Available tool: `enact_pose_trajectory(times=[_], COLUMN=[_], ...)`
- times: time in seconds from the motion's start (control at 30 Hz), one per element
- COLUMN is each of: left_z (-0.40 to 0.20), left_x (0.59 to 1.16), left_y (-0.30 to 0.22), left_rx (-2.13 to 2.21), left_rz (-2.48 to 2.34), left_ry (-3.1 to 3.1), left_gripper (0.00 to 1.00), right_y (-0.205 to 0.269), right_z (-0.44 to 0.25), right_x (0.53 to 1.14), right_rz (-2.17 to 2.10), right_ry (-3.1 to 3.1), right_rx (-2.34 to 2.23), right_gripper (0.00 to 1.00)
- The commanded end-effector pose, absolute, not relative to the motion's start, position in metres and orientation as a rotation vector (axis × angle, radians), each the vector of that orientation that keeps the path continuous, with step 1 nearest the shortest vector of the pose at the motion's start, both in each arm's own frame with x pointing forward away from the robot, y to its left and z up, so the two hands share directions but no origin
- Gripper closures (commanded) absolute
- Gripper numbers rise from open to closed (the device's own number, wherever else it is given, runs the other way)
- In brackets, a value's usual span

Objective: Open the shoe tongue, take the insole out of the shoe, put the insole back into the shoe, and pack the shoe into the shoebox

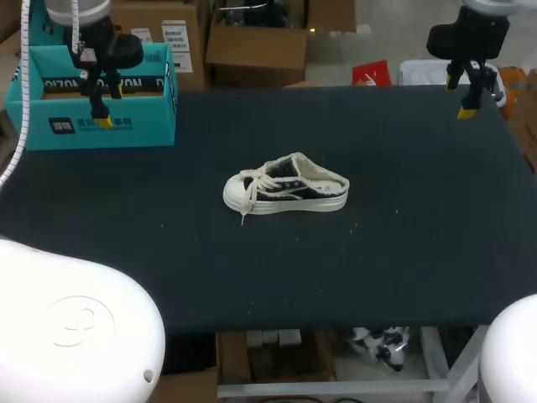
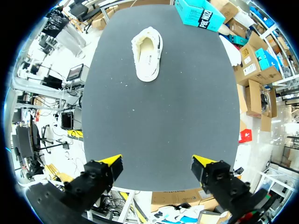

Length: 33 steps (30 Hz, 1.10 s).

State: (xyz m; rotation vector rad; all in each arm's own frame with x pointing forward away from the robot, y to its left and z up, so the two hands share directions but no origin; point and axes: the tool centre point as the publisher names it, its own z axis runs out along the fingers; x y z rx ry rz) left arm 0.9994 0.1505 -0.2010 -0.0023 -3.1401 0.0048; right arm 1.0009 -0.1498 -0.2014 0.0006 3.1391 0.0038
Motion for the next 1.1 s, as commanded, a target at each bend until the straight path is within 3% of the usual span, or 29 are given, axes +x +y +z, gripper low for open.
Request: enact_pose_trajectory(times=[0.03,0.87,1.1], left_z=[-0.201,-0.201,-0.208], left_x=[0.999,0.999,0.980], left_y=[0.150,0.149,0.129], left_rx=[-0.001,0.002,0.249], left_rz=[0.002,0.007,0.063], left_ry=[-3.140,-3.138,-3.053], left_gripper=[0.00,0.00,0.00], right_y=[-0.150,-0.150,-0.137], right_z=[-0.201,-0.201,-0.216], right_x=[1.001,1.001,0.985], right_rz=[0.002,0.002,0.293], right_ry=[3.141,3.141,3.083], right_rx=[0.001,0.001,-0.032], right_gripper=[0.00,0.00,0.00])
